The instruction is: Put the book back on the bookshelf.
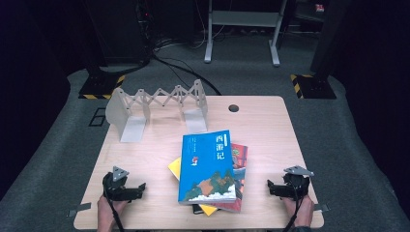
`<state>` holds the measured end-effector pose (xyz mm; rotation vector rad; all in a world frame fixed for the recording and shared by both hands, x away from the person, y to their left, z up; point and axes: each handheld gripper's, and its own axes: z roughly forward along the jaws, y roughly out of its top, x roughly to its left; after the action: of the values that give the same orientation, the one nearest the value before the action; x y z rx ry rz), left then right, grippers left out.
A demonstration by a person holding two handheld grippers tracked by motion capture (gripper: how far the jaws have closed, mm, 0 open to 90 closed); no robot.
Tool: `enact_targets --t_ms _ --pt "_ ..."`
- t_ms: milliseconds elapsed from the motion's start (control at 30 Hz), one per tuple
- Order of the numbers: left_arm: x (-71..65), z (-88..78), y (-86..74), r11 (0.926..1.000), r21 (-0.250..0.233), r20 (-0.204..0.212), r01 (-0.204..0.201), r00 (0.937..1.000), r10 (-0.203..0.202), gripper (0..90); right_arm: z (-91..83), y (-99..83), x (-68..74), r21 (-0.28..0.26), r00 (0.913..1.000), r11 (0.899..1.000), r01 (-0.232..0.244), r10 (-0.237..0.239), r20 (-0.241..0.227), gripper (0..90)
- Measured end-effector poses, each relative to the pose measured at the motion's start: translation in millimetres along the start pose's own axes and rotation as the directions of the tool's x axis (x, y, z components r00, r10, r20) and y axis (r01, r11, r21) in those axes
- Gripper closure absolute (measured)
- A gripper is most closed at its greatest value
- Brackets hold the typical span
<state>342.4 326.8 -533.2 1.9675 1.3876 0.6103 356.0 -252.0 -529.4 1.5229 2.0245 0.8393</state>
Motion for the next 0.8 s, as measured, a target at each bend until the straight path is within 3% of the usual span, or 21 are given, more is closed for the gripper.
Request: enact_targets --t_ms 200,233,300,400,633,800 --pt "0.0 0.0 0.1 1.0000 0.000 0.000 -0.001 1.0000 0.001 0.2 -0.8 2.6 -2.1 0.011 0.9998 1.000 -0.018 0.018 -0.013 1.6" --pt "-0.1 0.1 0.0 1.0000 -0.001 0.000 0.001 1.0000 -0.001 0.2 -2.6 3.2 -3.9 0.007 0.9982 0.999 -0.043 0.043 -0.042 1.4" --pt "0.0 0.0 0.1 1.0000 -0.001 0.001 0.000 1.0000 0.000 0.2 -3.8 3.7 -4.4 0.004 0.9975 0.999 -0.049 0.049 -0.051 1.4" --pt "0.0 0.0 0.0 1.0000 0.000 0.001 -0.001 1.0000 0.001 0.2 -15.8 10.7 -1.6 -0.019 0.9915 0.997 -0.078 0.075 -0.107 1.6" --pt "-0.1 0.1 0.0 1.0000 -0.001 0.001 0.001 1.0000 -0.001 0.2 -34.5 26.3 9.2 -0.045 0.9838 0.998 -0.053 0.045 -0.173 1.6" --pt "0.1 0.0 0.0 1.0000 0.000 0.002 -0.001 1.0000 0.001 0.2 -46.3 45.9 24.4 -0.071 0.9721 0.997 -0.029 0.011 -0.234 1.7"
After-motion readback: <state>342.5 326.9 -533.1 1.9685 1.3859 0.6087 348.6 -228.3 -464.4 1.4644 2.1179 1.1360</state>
